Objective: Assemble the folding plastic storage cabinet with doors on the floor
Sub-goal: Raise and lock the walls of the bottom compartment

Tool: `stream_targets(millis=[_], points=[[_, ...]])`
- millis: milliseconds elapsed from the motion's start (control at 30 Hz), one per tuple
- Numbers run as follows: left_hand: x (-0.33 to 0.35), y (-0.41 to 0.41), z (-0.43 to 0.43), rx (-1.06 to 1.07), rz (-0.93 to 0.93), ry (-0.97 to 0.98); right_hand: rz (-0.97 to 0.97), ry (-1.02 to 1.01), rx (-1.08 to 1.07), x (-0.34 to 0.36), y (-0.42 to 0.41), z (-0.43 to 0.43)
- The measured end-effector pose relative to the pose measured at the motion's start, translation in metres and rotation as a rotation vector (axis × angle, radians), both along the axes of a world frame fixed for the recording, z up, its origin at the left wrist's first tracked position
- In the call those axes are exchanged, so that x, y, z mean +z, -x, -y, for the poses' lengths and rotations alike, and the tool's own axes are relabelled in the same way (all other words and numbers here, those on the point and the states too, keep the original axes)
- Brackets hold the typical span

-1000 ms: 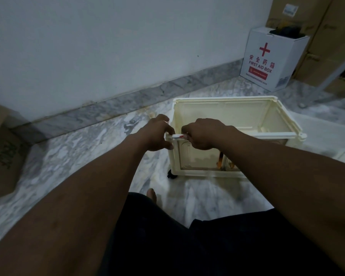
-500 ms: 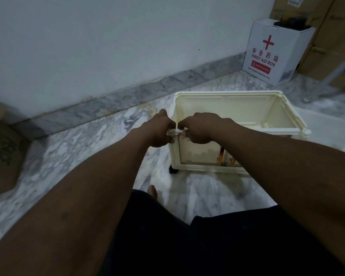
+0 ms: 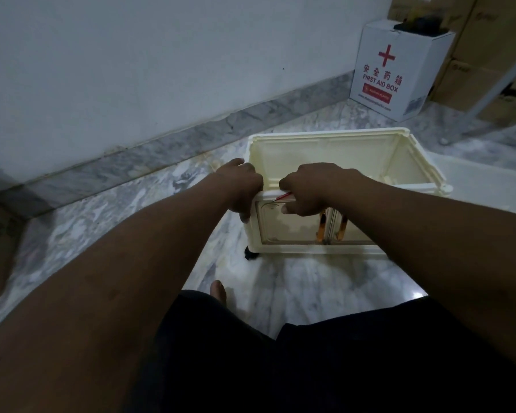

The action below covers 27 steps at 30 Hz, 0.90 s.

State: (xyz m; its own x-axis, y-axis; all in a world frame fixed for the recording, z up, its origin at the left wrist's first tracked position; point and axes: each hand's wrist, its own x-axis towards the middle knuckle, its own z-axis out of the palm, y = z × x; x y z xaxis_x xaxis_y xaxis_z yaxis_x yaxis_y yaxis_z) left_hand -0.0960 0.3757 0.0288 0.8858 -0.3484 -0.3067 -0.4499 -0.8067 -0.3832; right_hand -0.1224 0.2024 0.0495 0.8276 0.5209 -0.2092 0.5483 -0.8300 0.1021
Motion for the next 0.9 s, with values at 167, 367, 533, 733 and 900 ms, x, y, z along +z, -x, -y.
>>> stream_targets(millis=[167, 367, 533, 733, 900], points=[[-0.002, 0.001, 0.006, 0.126, -0.036, 0.002, 0.044, -0.016, -0.011, -0.008, 0.001, 0.01], [-0.004, 0.003, 0.006, 0.224, -0.088, 0.068, 0.054, -0.055, -0.004, -0.011, -0.003, 0.009], [-0.008, 0.001, 0.003, 0.212, -0.074, 0.121, 0.069, -0.067, 0.007, -0.013, -0.003, 0.011], [-0.004, -0.001, 0.009, 0.205, -0.096, 0.106, 0.015, -0.085, -0.031, -0.009, -0.003, 0.02], [0.006, -0.002, 0.04, 0.144, -0.087, 0.203, -0.027, -0.045, -0.175, 0.004, -0.007, 0.068]])
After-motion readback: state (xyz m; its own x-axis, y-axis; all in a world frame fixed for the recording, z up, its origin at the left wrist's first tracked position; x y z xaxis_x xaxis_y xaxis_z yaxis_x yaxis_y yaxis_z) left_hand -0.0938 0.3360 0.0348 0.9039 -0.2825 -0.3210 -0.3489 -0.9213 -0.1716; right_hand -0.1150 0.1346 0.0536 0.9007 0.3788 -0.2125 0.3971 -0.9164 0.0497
